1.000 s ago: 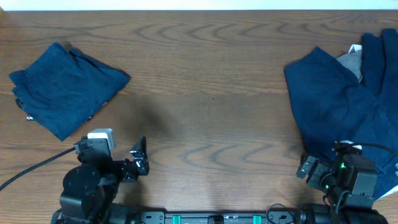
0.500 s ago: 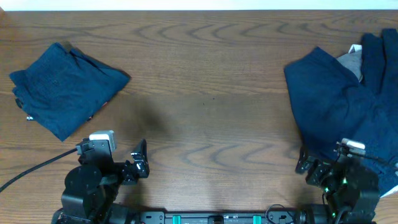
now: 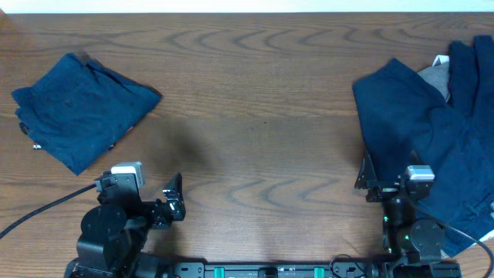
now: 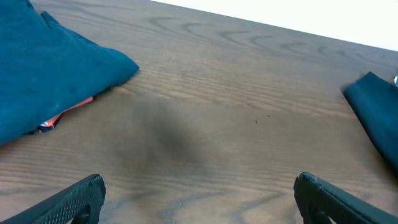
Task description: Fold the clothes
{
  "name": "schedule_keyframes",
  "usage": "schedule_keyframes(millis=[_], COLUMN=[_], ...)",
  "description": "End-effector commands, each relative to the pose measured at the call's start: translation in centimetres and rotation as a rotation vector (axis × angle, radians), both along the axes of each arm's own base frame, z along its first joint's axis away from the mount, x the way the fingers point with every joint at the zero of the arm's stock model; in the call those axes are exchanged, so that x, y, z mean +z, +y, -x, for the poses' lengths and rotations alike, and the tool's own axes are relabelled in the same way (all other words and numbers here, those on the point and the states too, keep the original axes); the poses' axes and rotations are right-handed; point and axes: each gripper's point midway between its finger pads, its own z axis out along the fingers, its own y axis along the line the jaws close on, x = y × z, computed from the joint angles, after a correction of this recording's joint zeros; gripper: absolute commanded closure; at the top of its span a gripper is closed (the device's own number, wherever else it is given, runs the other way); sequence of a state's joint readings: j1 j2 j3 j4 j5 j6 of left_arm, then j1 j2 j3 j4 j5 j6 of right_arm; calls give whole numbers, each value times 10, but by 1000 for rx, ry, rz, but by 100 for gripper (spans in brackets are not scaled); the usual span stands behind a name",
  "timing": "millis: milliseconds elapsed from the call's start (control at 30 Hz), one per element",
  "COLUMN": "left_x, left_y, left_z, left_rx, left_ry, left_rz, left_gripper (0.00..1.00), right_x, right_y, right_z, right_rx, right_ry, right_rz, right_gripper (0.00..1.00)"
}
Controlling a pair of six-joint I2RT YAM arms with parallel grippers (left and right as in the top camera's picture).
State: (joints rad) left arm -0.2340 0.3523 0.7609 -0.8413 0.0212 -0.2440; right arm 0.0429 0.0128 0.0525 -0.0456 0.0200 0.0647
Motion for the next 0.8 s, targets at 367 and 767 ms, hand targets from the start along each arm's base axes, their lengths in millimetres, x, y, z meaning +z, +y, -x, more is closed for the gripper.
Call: schedule_keyframes(millis=[367, 767], left_x=[-1, -1], left_y=[1, 1], left_z=[0, 0], left_rx=[11, 11], left_ry=[3, 3], left_rz=[5, 5], left_gripper=[2, 2], right_x=[-28, -28], right_y=[8, 8], right_z=[-2, -2], right_rx=[46, 46], right_ry=[64, 64], right_rz=[101, 101], right_gripper=[1, 1])
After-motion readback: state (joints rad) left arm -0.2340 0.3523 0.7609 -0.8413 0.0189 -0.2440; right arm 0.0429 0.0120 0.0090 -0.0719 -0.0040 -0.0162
